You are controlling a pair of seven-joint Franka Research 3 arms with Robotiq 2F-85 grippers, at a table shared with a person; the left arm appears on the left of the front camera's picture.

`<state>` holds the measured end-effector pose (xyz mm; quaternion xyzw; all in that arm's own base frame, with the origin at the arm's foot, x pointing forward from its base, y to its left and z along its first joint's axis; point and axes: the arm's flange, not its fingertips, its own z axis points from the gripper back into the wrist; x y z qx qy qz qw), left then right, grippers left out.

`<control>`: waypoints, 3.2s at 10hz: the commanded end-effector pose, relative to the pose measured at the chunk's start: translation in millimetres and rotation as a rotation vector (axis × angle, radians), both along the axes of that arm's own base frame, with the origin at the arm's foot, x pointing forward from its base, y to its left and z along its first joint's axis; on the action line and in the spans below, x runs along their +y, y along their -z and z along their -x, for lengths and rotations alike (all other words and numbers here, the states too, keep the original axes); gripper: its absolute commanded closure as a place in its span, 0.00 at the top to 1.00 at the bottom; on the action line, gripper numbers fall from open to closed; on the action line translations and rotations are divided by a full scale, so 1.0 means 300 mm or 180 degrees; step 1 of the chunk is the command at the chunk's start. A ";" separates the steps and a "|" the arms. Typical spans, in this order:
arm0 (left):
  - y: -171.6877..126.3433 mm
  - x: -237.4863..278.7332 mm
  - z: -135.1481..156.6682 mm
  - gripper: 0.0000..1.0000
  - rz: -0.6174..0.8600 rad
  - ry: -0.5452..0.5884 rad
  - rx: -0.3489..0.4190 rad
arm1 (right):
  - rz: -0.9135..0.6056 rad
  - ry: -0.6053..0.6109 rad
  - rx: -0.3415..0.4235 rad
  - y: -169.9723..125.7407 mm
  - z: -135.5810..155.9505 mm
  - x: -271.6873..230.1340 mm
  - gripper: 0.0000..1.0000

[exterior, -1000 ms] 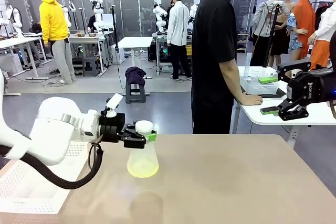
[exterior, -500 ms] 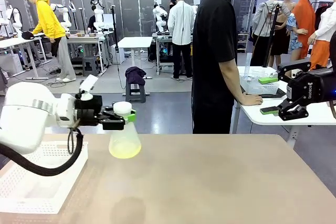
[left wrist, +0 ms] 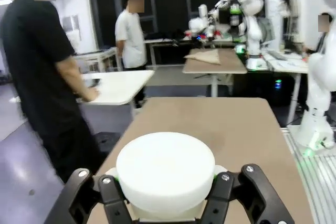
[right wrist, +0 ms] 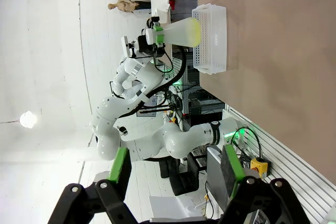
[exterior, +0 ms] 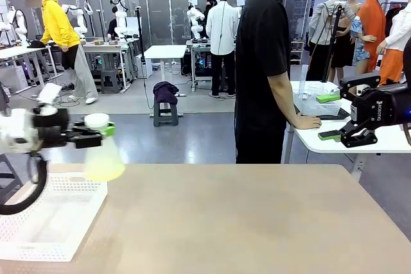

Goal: Prepare the solutions needed for the experiment.
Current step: When the human places the Big flask in the center of the table, pick up the Big flask and place it in the left Organizing basket.

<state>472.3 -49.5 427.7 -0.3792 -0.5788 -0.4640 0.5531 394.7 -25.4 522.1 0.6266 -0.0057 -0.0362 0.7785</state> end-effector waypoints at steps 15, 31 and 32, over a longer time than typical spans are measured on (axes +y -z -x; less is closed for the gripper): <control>0.154 0.512 0.109 0.22 0.0116 -0.0732 0.0144 | -0.0044 -0.0003 -0.0034 -0.006 0.003 0.004 0.87; 0.458 0.510 0.046 0.22 0.0044 0.0078 0.0249 | -0.0044 -0.0003 -0.0034 -0.006 0.003 0.004 0.87; 0.465 0.511 0.039 0.22 0.0015 0.0089 0.0273 | -0.0044 -0.0003 -0.0034 -0.006 0.003 0.004 0.87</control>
